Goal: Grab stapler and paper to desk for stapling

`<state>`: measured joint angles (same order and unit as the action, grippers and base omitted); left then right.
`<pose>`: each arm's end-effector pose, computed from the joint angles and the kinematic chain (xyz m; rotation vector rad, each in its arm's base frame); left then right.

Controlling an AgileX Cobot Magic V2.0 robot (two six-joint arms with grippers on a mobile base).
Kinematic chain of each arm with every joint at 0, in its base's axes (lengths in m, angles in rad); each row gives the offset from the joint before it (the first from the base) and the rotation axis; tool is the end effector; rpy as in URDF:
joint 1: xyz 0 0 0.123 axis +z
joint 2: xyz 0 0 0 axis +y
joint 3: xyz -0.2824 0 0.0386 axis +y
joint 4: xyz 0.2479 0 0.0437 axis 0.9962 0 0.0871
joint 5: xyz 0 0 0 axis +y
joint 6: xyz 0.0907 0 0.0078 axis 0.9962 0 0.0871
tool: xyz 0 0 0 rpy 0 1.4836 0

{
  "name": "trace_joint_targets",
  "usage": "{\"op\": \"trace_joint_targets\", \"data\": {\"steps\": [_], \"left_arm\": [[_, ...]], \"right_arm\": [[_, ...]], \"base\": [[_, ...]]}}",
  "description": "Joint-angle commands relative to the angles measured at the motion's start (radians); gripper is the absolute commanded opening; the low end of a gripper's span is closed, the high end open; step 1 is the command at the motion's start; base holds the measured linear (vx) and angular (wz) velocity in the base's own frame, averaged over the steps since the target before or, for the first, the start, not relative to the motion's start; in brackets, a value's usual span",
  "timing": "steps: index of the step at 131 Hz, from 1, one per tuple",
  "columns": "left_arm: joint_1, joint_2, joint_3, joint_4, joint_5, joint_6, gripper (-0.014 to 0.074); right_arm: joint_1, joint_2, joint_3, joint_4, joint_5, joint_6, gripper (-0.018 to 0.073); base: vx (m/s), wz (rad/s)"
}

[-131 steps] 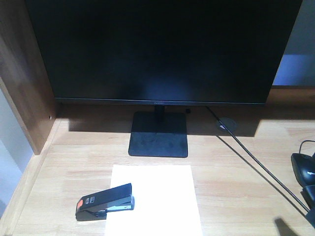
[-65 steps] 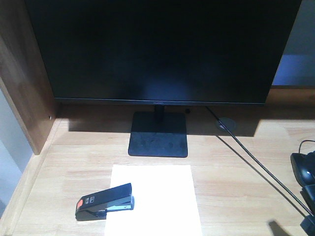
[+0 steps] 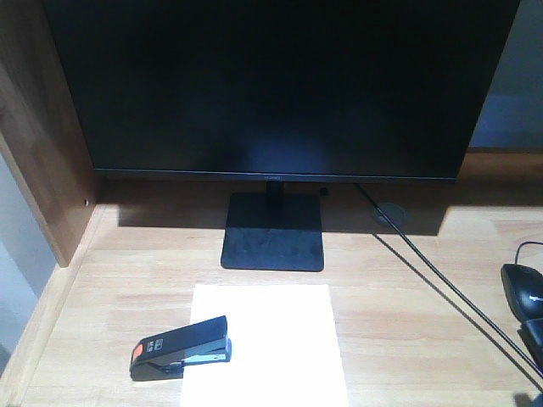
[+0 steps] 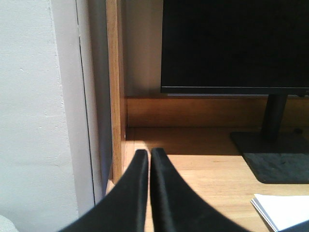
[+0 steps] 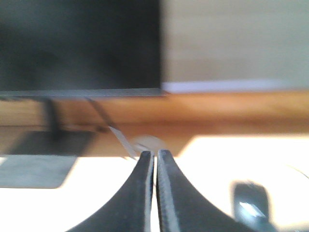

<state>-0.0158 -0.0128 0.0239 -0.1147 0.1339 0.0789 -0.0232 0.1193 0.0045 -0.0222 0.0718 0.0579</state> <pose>0.0563 -0.0023 0.1936 -0.0037 1.6280 -0.0513 0.0661 -0.0017 0.1977 0.0507 1.6784 0.0081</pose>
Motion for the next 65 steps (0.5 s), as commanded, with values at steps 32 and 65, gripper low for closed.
{"op": "trace_joint_targets", "data": {"steps": [32,65], "left_arm": [[-0.002,-0.015,0.012,-0.002,-0.069,-0.009,-0.0006],[-0.002,-0.015,0.012,-0.002,-0.069,-0.009,-0.0006]], "right_arm": [[-0.026,-0.140,0.028,-0.022,-0.046,-0.011,-0.0007],[-0.026,-0.140,0.028,-0.027,-0.048,-0.012,-0.0007]], "base": [[0.00,0.00],[0.00,0.00]]}}
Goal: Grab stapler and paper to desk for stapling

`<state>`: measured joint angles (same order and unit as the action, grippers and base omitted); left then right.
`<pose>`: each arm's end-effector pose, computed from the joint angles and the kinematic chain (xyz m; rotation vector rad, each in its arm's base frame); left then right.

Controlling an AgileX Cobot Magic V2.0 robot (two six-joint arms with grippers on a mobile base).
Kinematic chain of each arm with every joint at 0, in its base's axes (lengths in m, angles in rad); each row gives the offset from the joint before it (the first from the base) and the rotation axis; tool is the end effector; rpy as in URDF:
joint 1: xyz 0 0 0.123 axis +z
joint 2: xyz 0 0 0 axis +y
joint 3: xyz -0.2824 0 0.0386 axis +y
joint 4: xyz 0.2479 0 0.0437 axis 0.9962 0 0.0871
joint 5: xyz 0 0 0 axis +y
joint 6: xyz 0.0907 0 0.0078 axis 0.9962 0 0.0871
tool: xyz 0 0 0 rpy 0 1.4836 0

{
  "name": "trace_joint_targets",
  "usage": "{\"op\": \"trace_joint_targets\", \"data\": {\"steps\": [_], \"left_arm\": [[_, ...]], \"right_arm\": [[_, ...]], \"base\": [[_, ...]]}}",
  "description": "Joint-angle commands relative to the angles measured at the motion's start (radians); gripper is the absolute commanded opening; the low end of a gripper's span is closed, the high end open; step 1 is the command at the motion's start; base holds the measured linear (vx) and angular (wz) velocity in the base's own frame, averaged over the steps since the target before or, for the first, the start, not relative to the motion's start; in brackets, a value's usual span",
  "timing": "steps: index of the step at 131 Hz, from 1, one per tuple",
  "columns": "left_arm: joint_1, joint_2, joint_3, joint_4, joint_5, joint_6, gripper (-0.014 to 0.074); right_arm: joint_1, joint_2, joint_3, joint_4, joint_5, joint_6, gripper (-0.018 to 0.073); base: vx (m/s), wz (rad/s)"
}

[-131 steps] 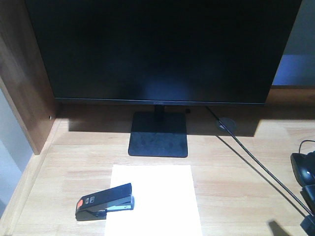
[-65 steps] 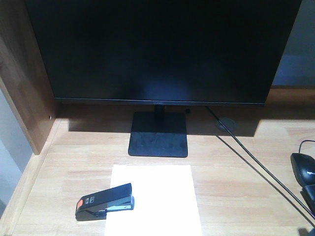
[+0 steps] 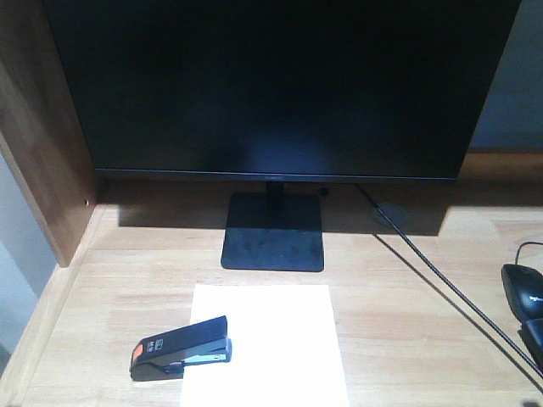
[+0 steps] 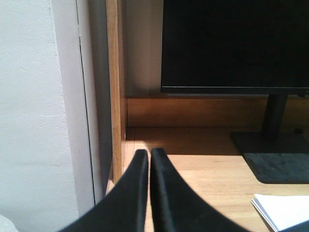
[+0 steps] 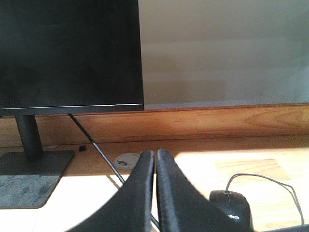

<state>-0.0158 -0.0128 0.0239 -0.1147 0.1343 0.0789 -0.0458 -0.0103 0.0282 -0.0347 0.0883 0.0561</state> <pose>0.0563 -0.0023 0.1936 -0.0037 1.6284 -0.0514 0.0568 -0.0029 0.1961 0.0559 1.5888 -0.0214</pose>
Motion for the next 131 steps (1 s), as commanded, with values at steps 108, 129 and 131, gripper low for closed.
{"op": "trace_joint_targets", "data": {"steps": [108,129,131], "left_arm": [[-0.002,-0.015,0.012,-0.002,-0.070,-0.009,-0.0006],[-0.002,-0.015,0.012,-0.002,-0.070,-0.009,-0.0006],[-0.002,-0.015,0.012,-0.002,-0.070,-0.009,-0.0006]], "right_arm": [[-0.004,-0.010,0.004,-0.028,-0.062,-0.010,-0.0007],[-0.004,-0.010,0.004,-0.028,-0.062,-0.010,-0.0007],[-0.004,-0.010,0.004,-0.028,-0.062,-0.010,-0.0007]], "base": [[0.00,0.00],[0.00,0.00],[0.00,0.00]]}}
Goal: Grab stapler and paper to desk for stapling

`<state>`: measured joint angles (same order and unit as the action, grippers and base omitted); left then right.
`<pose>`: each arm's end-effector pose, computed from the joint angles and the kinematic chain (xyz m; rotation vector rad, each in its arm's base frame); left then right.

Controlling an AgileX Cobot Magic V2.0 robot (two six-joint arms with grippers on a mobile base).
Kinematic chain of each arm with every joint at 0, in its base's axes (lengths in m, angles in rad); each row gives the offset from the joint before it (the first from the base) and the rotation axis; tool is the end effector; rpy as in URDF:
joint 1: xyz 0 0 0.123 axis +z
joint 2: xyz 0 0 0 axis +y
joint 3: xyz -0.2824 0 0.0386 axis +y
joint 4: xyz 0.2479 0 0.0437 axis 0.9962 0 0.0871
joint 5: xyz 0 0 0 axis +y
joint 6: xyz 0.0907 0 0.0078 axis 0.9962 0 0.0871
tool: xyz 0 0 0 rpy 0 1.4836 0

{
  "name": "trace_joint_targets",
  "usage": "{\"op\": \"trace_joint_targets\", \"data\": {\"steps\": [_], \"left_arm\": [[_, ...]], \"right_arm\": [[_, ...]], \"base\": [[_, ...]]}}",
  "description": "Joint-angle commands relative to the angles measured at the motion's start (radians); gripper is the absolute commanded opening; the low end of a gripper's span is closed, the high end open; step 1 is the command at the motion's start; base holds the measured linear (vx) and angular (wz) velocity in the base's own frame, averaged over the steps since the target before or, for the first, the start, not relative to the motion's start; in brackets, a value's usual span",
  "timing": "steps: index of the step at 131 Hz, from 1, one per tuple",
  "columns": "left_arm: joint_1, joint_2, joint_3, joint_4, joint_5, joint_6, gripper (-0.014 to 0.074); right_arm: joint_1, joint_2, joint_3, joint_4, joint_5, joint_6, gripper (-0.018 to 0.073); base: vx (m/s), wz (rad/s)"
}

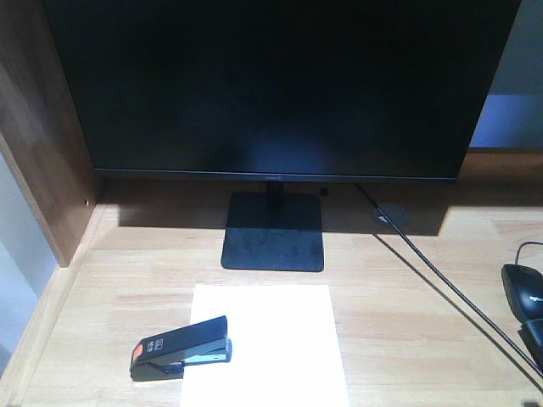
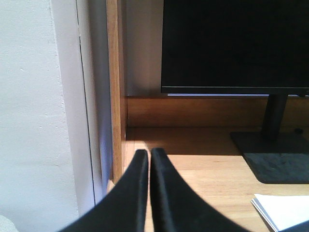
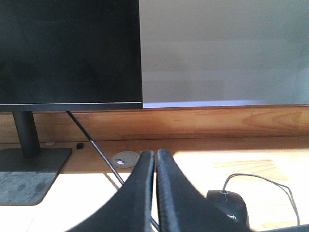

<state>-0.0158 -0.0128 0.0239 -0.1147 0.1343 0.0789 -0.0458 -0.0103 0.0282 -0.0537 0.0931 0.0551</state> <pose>0.0563 -0.0023 0.1936 -0.0037 1.6284 -0.0514 0.0568 -0.0031 0.1957 0.0417 1.5941 -0.0384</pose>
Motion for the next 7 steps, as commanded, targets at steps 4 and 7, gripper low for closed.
{"op": "trace_joint_targets", "data": {"steps": [4,7], "left_arm": [[-0.002,-0.015,0.012,-0.002,-0.070,-0.009,-0.0006],[-0.002,-0.015,0.012,-0.002,-0.070,-0.009,-0.0006]], "right_arm": [[-0.004,-0.010,0.004,-0.009,-0.067,-0.009,-0.0007],[-0.004,-0.010,0.004,-0.009,-0.067,-0.009,-0.0007]], "base": [[0.00,0.00],[0.00,0.00]]}}
